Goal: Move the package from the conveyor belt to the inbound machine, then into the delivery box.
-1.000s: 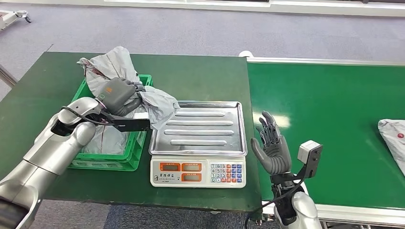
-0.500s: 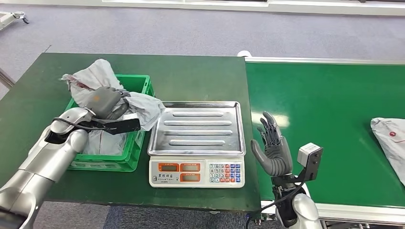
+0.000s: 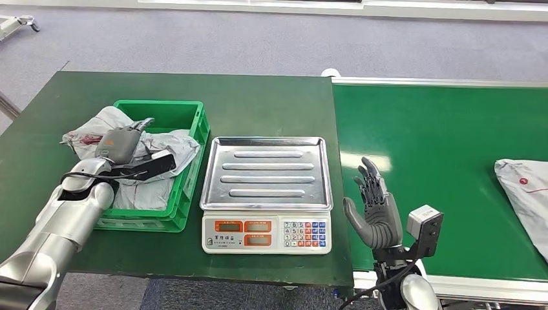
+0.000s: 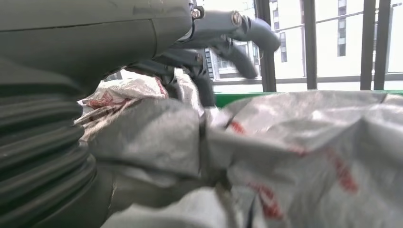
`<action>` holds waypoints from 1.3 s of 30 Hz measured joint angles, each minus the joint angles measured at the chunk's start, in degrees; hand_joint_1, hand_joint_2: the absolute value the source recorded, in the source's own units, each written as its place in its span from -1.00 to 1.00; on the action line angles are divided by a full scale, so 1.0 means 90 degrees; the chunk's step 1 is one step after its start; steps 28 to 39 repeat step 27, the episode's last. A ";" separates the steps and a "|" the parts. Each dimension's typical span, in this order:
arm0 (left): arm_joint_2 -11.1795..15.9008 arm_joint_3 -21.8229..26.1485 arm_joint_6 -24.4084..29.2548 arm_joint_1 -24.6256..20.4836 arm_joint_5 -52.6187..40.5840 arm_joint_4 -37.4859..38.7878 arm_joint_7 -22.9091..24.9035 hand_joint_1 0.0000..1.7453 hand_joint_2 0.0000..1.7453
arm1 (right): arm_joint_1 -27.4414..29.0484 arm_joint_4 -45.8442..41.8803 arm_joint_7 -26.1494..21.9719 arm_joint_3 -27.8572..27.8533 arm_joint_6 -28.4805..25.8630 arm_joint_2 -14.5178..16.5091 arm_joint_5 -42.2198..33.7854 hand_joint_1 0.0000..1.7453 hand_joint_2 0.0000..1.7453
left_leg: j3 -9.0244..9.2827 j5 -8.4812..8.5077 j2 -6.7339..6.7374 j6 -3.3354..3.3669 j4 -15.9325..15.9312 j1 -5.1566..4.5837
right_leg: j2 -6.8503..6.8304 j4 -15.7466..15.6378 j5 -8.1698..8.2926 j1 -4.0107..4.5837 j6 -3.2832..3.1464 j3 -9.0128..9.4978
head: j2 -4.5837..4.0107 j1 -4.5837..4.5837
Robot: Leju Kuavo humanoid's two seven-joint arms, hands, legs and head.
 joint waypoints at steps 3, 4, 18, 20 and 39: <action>-0.0054 0.0083 -0.0005 -0.0022 -0.0076 0.0068 0.0048 -1.00 1.00 | 0.0011 -0.0026 0.0001 -0.0002 -0.0001 0.0002 0.0008 -1.00 1.00 | 0.0001 0.0000 0.0000 0.0000 0.0000 0.0000 | 0.0001 0.0000 0.0001 0.0001 -0.0001 0.0000 | 0.0000 0.0001; -0.0071 0.0111 -0.0005 -0.0023 -0.0100 0.0081 0.0056 -1.00 1.00 | 0.0016 -0.0039 0.0001 -0.0005 -0.0002 0.0003 0.0012 -1.00 1.00 | 0.0001 0.0000 0.0000 0.0000 0.0000 0.0001 | 0.0000 0.0000 0.0001 0.0001 -0.0001 0.0000 | 0.0000 0.0001; -0.0239 0.0364 0.0015 -0.0022 -0.0285 0.0113 0.0160 -1.00 1.00 | 0.0087 -0.0120 0.0010 -0.0100 -0.0044 0.0033 0.0063 -1.00 1.00 | 0.0000 0.0000 -0.0001 0.0000 0.0000 0.0000 | -0.0001 0.0000 0.0001 0.0001 -0.0001 0.0001 | 0.0000 0.0001; -0.0247 0.0367 0.0016 -0.0022 -0.0285 0.0113 0.0161 -1.00 1.00 | 0.0090 -0.0126 0.0010 -0.0100 -0.0044 0.0034 0.0063 -1.00 1.00 | 0.0001 0.0000 -0.0001 0.0000 0.0000 0.0001 | -0.0001 0.0000 0.0001 0.0001 -0.0002 0.0001 | 0.0000 0.0001; -0.0328 0.0598 -0.0183 0.0158 0.0316 -0.0215 -0.0310 -1.00 1.00 | 0.0098 -0.0145 0.0011 -0.0105 -0.0102 0.0059 0.0152 -1.00 1.00 | 0.0001 0.0000 0.0000 0.0000 0.0000 0.0001 | 0.0000 0.0000 0.0001 0.0001 -0.0002 0.0000 | 0.0000 0.0001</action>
